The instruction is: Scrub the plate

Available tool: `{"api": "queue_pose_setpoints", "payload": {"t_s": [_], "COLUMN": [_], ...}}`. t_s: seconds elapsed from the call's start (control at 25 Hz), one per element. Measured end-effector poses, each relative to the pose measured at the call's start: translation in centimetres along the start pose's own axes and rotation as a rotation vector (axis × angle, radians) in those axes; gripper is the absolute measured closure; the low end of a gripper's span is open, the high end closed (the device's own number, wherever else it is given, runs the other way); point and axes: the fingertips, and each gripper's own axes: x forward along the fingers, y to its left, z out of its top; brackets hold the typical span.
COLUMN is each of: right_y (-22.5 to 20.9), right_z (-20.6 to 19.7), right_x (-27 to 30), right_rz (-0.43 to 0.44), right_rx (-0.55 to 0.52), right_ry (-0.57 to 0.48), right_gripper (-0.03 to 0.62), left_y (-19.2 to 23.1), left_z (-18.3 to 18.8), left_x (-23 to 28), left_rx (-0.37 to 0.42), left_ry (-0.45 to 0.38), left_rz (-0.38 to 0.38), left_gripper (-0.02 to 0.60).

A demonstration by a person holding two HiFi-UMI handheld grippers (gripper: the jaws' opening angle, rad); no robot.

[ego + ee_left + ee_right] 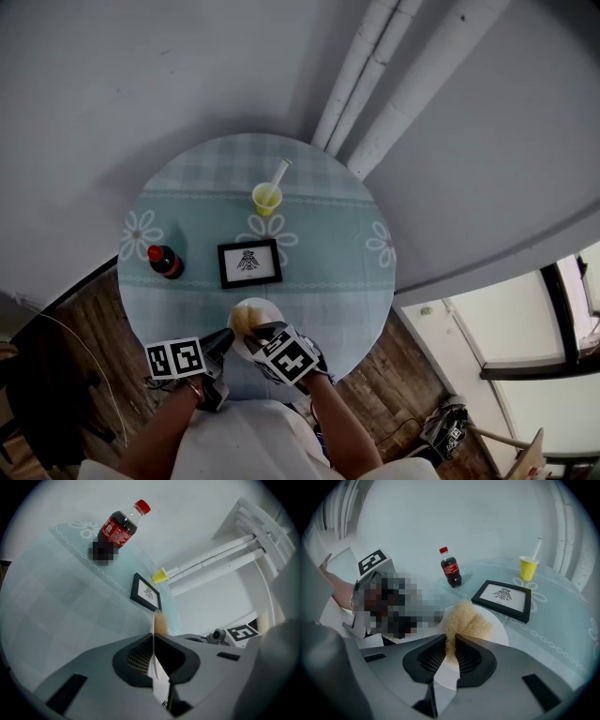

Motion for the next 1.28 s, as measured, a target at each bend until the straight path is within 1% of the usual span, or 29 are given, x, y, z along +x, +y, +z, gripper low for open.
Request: {"api": "queue_pose_setpoints", "payload": {"t_s": [0.36, 0.72, 1.28], "right_y": [1.4, 2.9, 4.1], "right_z": [-0.7, -1.7, -3.7], "right_x": [-0.3, -0.7, -1.6], "right_rz": [0.063, 0.116, 0.128], "right_rx": [-0.032, -0.056, -0.125], "right_ry": [0.035, 0.073, 0.127], "right_gripper": [0.53, 0.53, 0.53], "left_y": [-0.2, -0.1, -0.1], "left_z": [0.3, 0.1, -0.1], "left_x": [0.1, 0.0, -0.1], "left_rx": [0.007, -0.006, -0.028], "left_ry": [0.005, 0.002, -0.009], "left_rz": [-0.003, -0.007, 0.003], "left_gripper": [0.565, 0.565, 0.565]}}
